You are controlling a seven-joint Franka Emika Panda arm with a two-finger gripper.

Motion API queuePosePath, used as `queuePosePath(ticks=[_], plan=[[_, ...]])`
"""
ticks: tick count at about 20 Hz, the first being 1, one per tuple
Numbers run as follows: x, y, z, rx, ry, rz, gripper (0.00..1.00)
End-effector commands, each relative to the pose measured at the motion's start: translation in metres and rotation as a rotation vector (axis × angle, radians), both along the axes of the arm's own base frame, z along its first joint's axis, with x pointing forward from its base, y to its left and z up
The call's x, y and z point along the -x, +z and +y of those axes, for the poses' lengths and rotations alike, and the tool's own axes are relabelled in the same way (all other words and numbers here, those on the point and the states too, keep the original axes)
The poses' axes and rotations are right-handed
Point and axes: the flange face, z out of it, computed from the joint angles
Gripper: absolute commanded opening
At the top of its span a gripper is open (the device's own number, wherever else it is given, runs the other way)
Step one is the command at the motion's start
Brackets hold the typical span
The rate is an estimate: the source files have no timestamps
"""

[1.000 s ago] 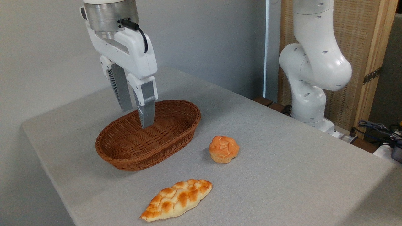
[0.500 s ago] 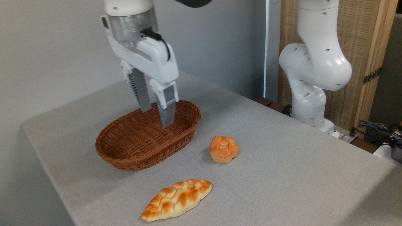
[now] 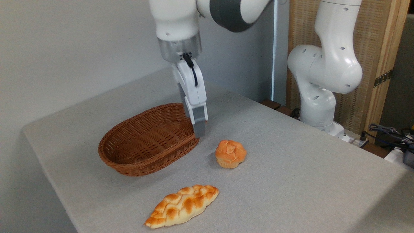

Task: Put bread into the basket
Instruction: 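Move the gripper from above the basket down to the round orange bun, then close the gripper fingers around the round orange bun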

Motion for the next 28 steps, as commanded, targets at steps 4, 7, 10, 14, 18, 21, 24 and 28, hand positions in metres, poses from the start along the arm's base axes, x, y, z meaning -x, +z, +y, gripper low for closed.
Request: queuePosePath(ticks=[4,7,10,14,18,21,24,28], plan=[[0.03,-0.048,0.006,-0.085,-0.329,0.008,1.0],[0.037,-0.063,0.005,-0.108,-0.409,0.019,1.0],[0.039,-0.069,-0.001,-0.103,-0.424,0.029,1.0],[0.044,-0.079,-0.002,-0.098,-0.433,0.051,1.0],[0.046,-0.089,0.013,-0.069,-0.456,0.066,1.0],[0.045,-0.093,0.016,-0.075,-0.461,0.067,1.0],[0.044,-0.096,0.015,-0.083,-0.466,0.06,0.9],[0.047,-0.104,0.016,-0.081,-0.464,0.079,0.72]])
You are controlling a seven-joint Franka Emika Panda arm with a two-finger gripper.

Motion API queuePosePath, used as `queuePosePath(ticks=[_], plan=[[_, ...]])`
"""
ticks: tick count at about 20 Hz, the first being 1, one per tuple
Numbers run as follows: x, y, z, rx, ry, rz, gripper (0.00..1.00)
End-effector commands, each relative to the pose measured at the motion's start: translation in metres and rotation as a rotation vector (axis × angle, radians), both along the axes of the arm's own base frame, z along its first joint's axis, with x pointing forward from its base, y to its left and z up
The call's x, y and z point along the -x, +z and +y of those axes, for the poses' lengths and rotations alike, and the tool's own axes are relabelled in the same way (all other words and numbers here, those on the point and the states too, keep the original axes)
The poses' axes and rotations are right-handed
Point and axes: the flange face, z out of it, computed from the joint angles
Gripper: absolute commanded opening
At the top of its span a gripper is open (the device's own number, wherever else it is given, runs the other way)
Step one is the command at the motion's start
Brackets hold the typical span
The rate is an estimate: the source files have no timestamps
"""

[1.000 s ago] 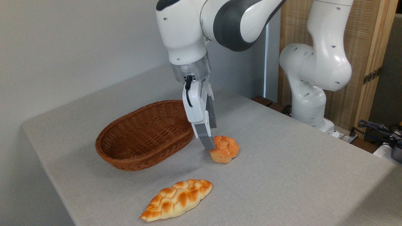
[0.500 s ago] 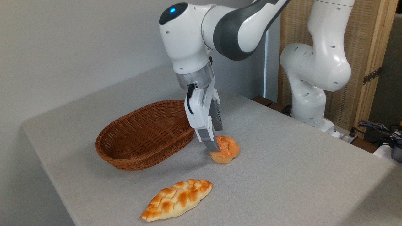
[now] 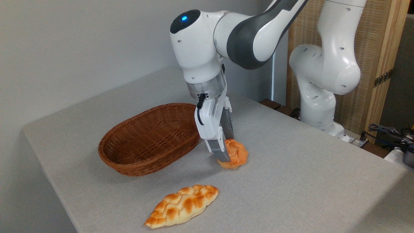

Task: Put bread into the basket
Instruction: 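Close the gripper fingers around the round orange bun, then lift the bun and carry it over the wicker basket, lowering it in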

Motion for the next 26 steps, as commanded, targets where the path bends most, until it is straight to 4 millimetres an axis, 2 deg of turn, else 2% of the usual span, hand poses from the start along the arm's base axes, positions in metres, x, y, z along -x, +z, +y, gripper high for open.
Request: queuePosePath(ticks=[1,5,8,10,12,13,14,16,19,23,26], plan=[[0.005,-0.009,0.003,-0.007,-0.013,0.002,0.65],[0.004,-0.029,0.005,-0.021,-0.002,0.06,0.44],[0.005,-0.027,0.004,-0.024,0.006,0.081,0.39],[0.006,-0.019,0.005,-0.021,0.012,0.079,0.39],[0.005,-0.002,0.009,-0.017,0.014,0.066,0.38],[0.002,0.009,0.009,-0.018,0.011,0.07,0.32],[-0.003,0.018,0.01,-0.02,0.014,0.064,0.3],[-0.013,0.023,0.009,-0.026,0.017,0.058,0.3],[-0.017,0.027,0.009,-0.026,0.015,0.049,0.24],[-0.035,0.058,0.005,-0.037,0.017,0.027,0.24],[-0.046,0.073,0.002,-0.047,0.02,0.037,0.21]])
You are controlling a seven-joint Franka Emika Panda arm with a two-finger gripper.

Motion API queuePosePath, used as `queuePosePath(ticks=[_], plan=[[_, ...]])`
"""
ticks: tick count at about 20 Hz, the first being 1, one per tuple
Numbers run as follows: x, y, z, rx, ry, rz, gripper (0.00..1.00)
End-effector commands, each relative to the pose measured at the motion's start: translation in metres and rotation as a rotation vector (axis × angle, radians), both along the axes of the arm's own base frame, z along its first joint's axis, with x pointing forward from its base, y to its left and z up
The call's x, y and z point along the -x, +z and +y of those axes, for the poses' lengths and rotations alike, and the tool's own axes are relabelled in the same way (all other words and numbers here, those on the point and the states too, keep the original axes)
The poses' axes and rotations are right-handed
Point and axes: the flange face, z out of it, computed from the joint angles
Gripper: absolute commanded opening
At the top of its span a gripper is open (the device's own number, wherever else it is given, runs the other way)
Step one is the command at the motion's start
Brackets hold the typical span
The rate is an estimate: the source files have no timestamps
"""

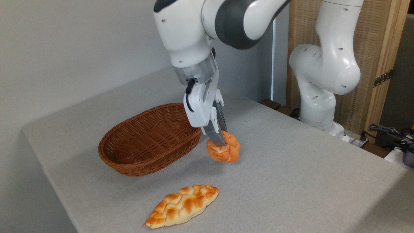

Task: Put bread into the basket
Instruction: 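Lift the bun and carry it over the wicker basket, lowering it in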

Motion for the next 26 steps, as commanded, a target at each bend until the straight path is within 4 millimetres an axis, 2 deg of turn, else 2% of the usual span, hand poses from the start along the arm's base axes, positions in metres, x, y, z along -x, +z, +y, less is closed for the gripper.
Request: queuePosePath(ticks=[1,3,5,6,8,10,12,14,16,18,20,22,26], plan=[[-0.02,0.027,-0.002,-0.029,0.001,-0.006,0.21],[-0.029,0.041,-0.004,-0.026,0.007,-0.036,0.21],[-0.045,0.049,-0.015,-0.032,0.04,-0.057,0.23],[-0.051,0.053,-0.03,-0.046,0.076,-0.069,0.24],[-0.061,0.054,-0.047,-0.06,0.168,-0.081,0.25],[-0.065,0.062,-0.072,-0.01,0.285,-0.085,0.26],[-0.078,0.067,-0.086,0.022,0.404,-0.085,0.29],[-0.089,0.065,-0.112,0.026,0.47,-0.083,0.29],[-0.096,0.053,-0.146,0.022,0.527,-0.08,0.3],[-0.106,0.041,-0.165,0.037,0.585,-0.116,0.37],[-0.119,0.035,-0.173,0.074,0.655,-0.173,0.4],[-0.129,0.03,-0.176,0.1,0.711,-0.218,0.49],[-0.133,0.019,-0.178,0.086,0.685,-0.22,0.67]])
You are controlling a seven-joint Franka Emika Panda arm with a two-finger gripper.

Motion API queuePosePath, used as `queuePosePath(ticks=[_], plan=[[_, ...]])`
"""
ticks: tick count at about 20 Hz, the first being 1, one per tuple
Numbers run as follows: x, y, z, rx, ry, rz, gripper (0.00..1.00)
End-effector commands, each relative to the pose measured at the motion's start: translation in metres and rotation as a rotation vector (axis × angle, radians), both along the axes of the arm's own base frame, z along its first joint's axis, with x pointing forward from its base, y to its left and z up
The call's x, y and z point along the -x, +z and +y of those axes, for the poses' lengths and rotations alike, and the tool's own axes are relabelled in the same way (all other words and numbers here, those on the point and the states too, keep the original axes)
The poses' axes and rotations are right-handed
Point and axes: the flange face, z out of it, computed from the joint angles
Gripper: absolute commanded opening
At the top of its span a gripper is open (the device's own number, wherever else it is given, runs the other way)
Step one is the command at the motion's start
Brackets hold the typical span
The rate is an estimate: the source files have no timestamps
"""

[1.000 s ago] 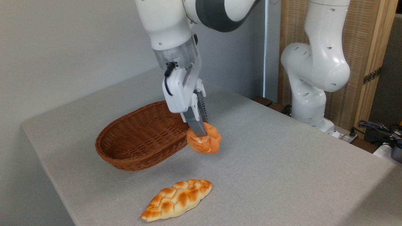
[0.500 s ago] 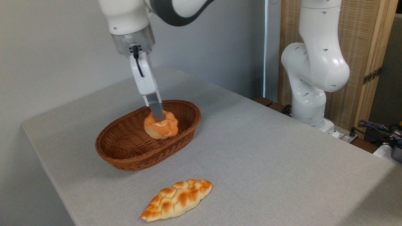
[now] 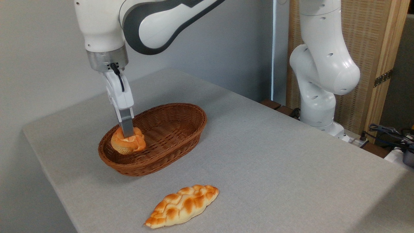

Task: Put bread into the basket
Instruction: 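Open the gripper to release the bun inside the basket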

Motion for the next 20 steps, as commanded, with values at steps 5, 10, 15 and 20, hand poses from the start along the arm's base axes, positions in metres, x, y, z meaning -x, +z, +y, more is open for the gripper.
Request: queuePosePath(ticks=[5,10,15,20], plan=[[-0.003,-0.004,0.001,-0.039,-0.045,-0.006,0.84],[-0.002,-0.005,0.001,-0.04,-0.046,0.001,1.0],[0.008,-0.003,0.003,-0.051,-0.04,0.079,1.0],[0.003,0.024,0.019,-0.047,0.029,0.045,1.0]])
